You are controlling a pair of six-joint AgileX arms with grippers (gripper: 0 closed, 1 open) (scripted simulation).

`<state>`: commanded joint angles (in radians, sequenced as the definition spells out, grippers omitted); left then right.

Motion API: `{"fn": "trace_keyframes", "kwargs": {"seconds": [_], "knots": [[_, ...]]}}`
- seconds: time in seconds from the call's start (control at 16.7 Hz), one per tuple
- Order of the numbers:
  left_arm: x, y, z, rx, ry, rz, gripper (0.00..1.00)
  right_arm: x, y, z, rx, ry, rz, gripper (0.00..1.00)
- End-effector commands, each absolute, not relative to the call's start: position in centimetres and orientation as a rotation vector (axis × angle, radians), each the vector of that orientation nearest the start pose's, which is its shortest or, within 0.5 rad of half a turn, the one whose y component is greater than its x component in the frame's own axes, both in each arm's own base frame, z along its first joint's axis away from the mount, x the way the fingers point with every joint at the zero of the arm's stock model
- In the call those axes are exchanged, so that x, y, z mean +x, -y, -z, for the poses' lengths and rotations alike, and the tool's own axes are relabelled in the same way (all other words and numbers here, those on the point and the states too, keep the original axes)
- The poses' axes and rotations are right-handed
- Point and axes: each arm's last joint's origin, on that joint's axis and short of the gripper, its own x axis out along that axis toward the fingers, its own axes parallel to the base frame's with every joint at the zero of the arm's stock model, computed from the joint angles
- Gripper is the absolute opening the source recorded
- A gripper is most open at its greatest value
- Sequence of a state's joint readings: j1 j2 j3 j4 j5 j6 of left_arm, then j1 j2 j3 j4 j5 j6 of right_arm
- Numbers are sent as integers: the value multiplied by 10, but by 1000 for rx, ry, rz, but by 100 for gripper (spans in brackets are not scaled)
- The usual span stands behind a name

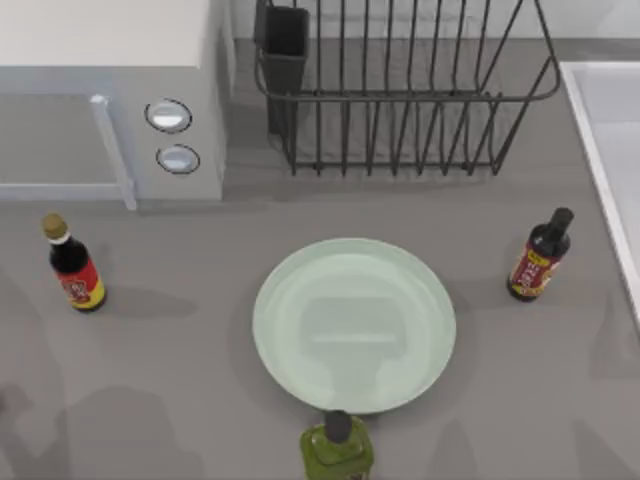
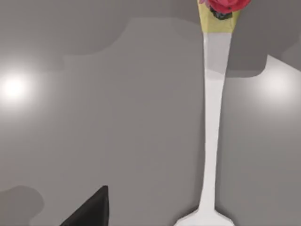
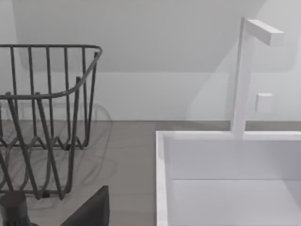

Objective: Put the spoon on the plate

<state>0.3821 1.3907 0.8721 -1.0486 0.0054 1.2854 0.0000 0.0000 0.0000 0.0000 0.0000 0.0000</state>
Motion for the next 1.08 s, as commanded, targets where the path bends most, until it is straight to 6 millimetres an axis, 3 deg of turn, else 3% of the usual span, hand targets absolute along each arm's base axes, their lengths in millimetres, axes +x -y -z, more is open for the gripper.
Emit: {"fn": "trace_keyframes", "kwargs": {"seconds": [0.18,0.6,0.96,1.08], "knots": [[208,-85,-175,700,-1451,709,100,106,1,-160,0,0,0,100],[208,-85,-101,706,-1444,702,100,106,1,-160,0,0,0,100],[206,-84,-92,702,-1448,706,100,106,1,-160,0,0,0,100],[206,-84,-92,702,-1448,706,85,106,1,-160,0,0,0,100]]}}
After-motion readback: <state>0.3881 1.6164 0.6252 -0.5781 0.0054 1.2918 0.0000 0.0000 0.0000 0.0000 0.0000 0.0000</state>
